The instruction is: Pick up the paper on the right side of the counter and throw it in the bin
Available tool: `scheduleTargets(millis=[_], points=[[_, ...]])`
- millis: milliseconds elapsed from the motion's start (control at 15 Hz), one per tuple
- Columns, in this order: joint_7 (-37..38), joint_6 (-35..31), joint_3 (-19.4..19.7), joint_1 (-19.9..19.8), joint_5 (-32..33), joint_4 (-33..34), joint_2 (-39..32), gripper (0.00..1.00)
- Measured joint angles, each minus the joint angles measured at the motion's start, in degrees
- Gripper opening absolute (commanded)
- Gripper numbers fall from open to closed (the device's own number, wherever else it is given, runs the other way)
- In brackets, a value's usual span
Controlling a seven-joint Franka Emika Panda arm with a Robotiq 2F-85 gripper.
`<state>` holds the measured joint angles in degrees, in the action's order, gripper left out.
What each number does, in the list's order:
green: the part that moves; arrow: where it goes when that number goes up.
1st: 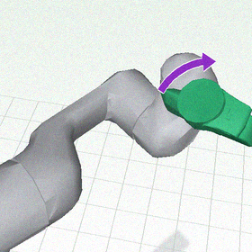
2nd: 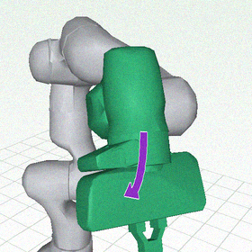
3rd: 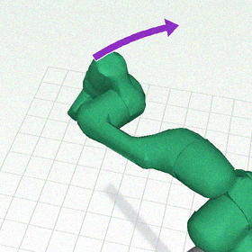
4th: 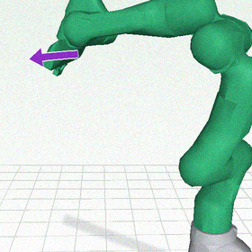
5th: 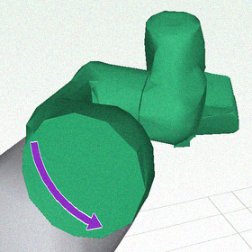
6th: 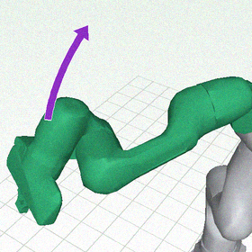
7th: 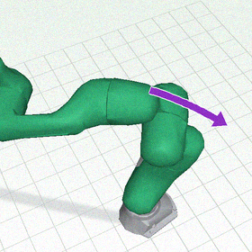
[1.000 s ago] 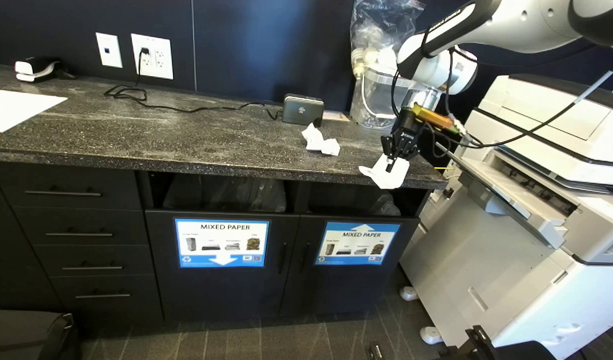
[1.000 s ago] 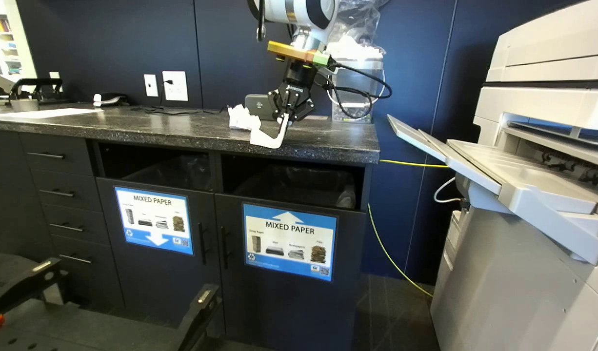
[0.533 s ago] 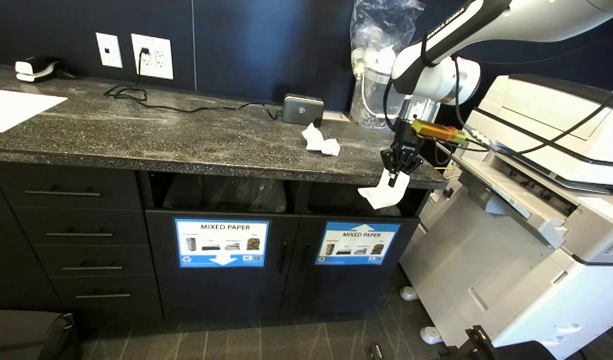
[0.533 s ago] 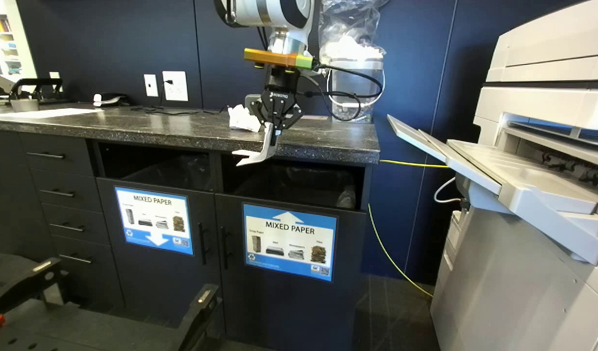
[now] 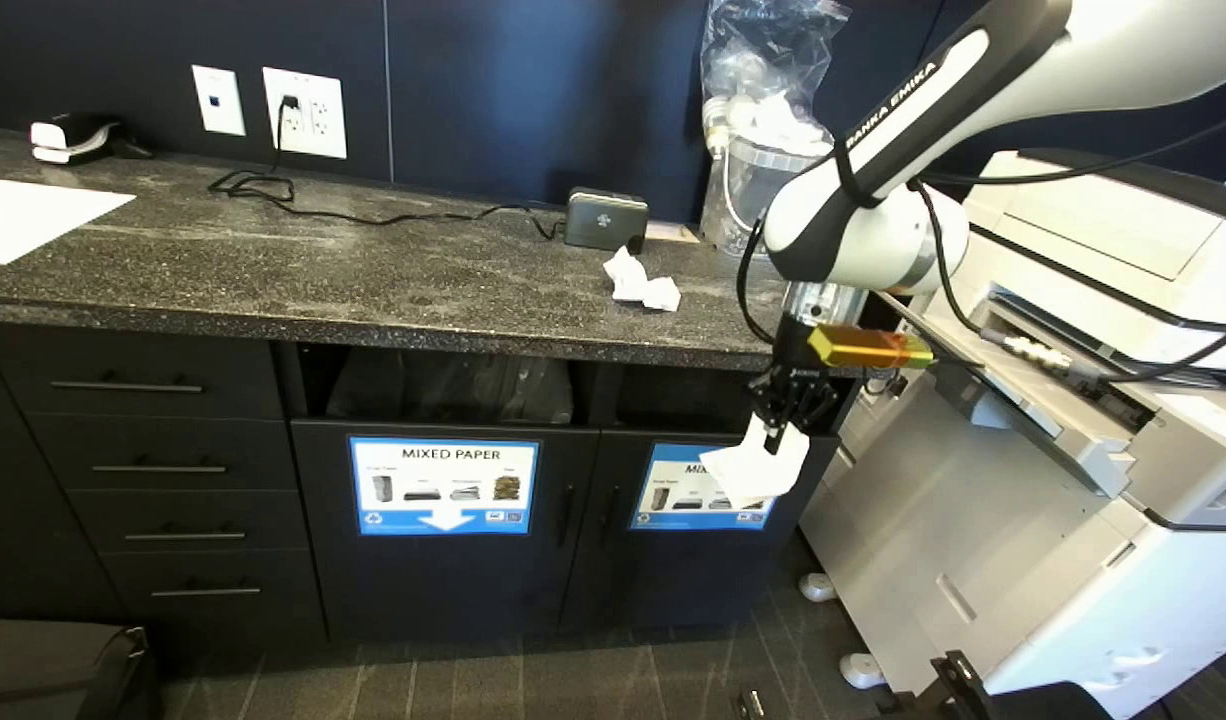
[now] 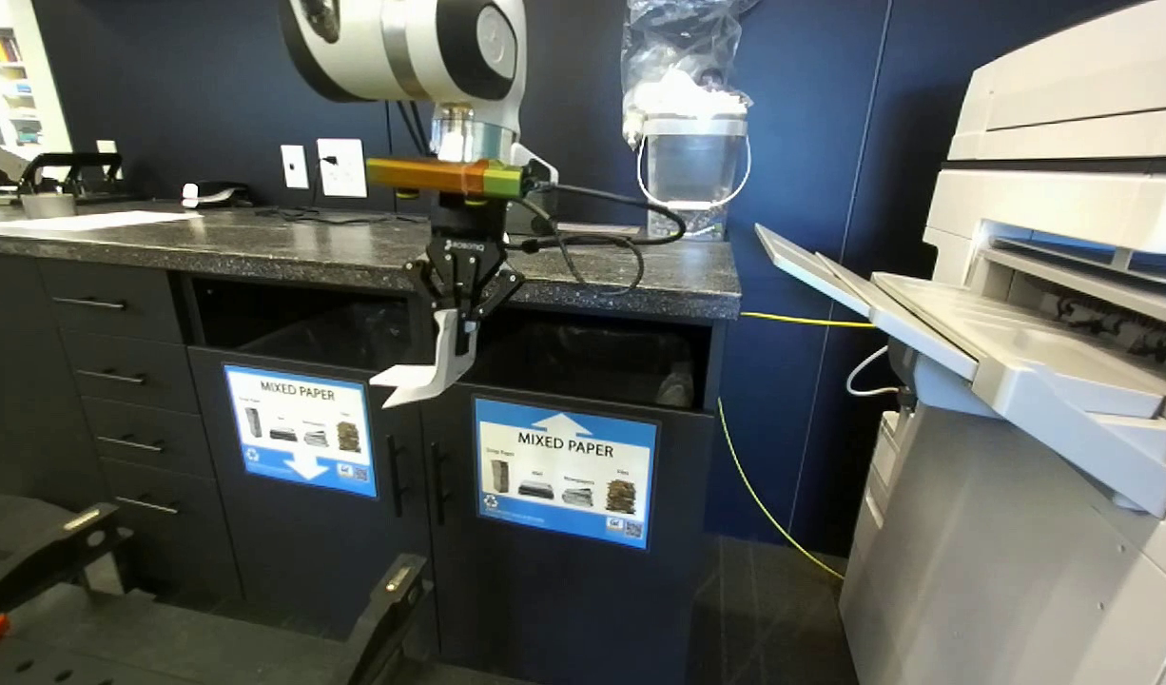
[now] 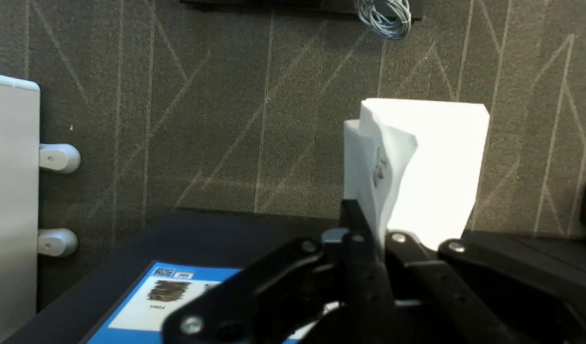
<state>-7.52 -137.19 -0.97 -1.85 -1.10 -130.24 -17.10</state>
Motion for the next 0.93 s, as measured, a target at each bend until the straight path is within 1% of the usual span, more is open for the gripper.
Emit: scheduleTargets(millis=[267,533,600,733,800,933], points=[[4.17,-18.88,-0.3,2.15,0.0,-13.41,1.78,0.0],[6.38,-37.58,0.37,2.25,-0.13,-20.28,1.42,0.0],[6.38,-42.13,0.26,1.55,-0.58,-21.29,0.95,0.0],[6.28,-49.89,-1.72,-1.8,-0.85,-22.42,-0.69,0.0],[6.27,-53.09,-2.47,-3.47,-0.33,-22.5,-1.81,0.0],[6.26,-59.05,-2.58,-5.87,1.65,-22.22,-4.26,0.0]])
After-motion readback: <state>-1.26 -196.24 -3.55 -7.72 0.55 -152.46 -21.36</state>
